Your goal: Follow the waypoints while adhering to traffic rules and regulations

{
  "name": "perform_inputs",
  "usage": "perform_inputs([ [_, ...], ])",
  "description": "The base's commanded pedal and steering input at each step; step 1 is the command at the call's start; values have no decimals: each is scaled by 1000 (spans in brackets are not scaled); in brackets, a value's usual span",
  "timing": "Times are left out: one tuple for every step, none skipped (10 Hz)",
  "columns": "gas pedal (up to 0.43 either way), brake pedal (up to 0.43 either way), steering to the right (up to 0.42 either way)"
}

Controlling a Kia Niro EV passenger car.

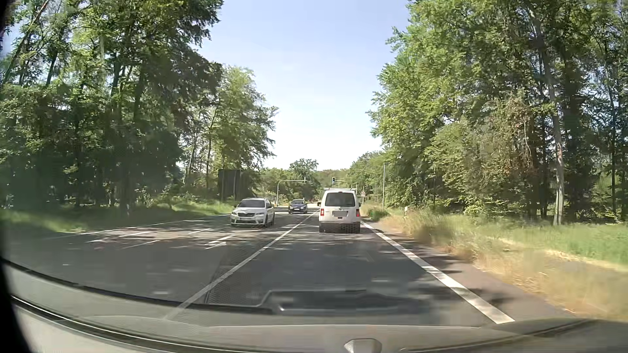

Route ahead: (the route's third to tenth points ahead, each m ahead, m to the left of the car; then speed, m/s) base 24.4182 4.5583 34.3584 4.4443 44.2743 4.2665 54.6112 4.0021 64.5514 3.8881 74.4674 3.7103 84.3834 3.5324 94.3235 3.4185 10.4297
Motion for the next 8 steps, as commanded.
perform_inputs([
  [0, 30, 1],
  [0, 30, 2],
  [0, 30, 1],
  [0, 30, 1],
  [0, 30, 1],
  [0, 30, 1],
  [0, 30, 1],
  [0, 30, 1],
])
